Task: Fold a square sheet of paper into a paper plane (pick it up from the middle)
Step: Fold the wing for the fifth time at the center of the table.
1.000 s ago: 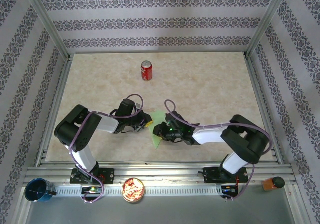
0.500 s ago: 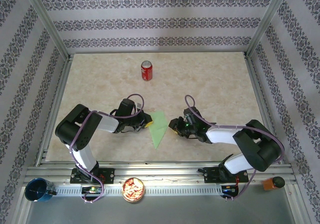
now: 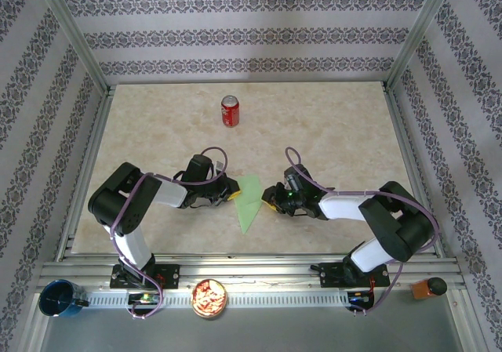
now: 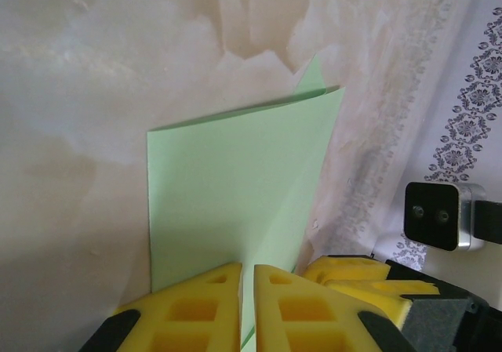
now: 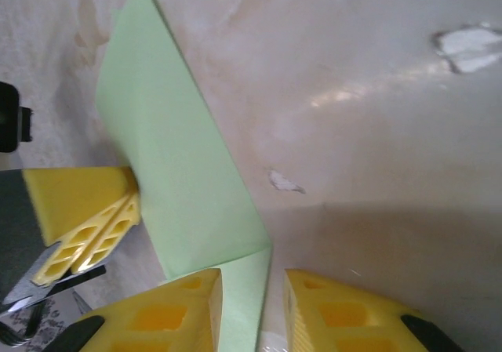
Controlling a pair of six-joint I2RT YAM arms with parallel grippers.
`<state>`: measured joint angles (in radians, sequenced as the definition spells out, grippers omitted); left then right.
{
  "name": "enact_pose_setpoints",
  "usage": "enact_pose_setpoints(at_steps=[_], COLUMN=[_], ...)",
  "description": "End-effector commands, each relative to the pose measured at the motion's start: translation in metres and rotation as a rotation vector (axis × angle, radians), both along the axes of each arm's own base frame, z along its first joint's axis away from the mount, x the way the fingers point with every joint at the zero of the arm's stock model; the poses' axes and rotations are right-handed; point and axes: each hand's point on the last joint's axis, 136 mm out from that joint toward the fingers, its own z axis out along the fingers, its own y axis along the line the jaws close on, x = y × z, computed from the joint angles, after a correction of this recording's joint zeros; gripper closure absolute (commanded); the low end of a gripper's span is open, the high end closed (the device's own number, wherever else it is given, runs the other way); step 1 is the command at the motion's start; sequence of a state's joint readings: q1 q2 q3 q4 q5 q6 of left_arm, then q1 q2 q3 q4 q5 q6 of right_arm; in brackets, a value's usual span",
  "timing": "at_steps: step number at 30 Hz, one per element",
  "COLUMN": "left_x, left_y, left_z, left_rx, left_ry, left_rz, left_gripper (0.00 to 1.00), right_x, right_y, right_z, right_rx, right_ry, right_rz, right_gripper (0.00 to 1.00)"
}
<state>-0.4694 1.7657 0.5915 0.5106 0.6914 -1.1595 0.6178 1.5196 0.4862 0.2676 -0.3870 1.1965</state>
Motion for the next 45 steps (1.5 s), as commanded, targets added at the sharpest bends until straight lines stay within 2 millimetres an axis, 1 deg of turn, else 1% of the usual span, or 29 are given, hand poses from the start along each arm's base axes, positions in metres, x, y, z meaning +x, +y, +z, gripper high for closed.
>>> enact_pose_setpoints(at_steps=[1, 3, 8, 14, 17, 19, 24, 26, 30, 33, 40, 45], left_x=[-0.017, -0.017, -0.017, -0.018, -0.018, -0.018, -0.017, -0.016, -0.015, -0.015, -0.015, -0.015], left_y=[-0.002, -0.002, -0.003, -0.004, -0.004, -0.004, -0.005, -0.005, -0.005, -0.006, -0.006, -0.006], left_z=[-0.019, -0.019, -0.019, -0.021, -0.021, -0.021, -0.020, -0.019, -0.020, -0.019, -0.020, -0.020], left_rx=[0.021, 0.019, 0.015, 0.002, 0.002, -0.001, -0.002, -0.002, -0.008, -0.015, -0.023, -0.024], left_ry=[0.063, 0.061, 0.058, 0.055, 0.057, 0.058, 0.055, 0.053, 0.052, 0.053, 0.055, 0.054], left_rz=[-0.043, -0.043, -0.050, -0.053, -0.055, -0.053, -0.055, -0.049, -0.041, -0.042, -0.038, -0.039], left_gripper=[0.88, 0.88, 0.88, 0.88, 0.88, 0.88, 0.87, 0.88, 0.87, 0.87, 0.88, 0.88], right_x=[-0.003, -0.003, 0.002, 0.005, 0.007, 0.009, 0.011, 0.011, 0.012, 0.010, 0.010, 0.011], right_y=[0.000, 0.001, 0.015, 0.019, 0.020, 0.017, 0.001, -0.003, -0.011, -0.006, 0.005, 0.002], right_z=[-0.004, -0.005, 0.002, 0.002, 0.006, 0.007, 0.010, 0.012, 0.010, 0.012, 0.009, 0.002], right_rx=[-0.048, -0.055, -0.005, 0.002, 0.012, 0.000, -0.106, -0.106, -0.090, -0.057, -0.023, -0.058], right_ry=[0.030, 0.042, 0.038, 0.040, 0.020, 0.011, -0.005, -0.013, -0.005, -0.003, 0.022, 0.035], right_rz=[0.037, 0.053, 0.087, 0.087, 0.086, 0.082, 0.095, 0.095, 0.082, 0.115, 0.165, 0.159], right_gripper=[0.72, 0.72, 0.72, 0.72, 0.72, 0.72, 0.71, 0.71, 0.71, 0.71, 0.71, 0.71])
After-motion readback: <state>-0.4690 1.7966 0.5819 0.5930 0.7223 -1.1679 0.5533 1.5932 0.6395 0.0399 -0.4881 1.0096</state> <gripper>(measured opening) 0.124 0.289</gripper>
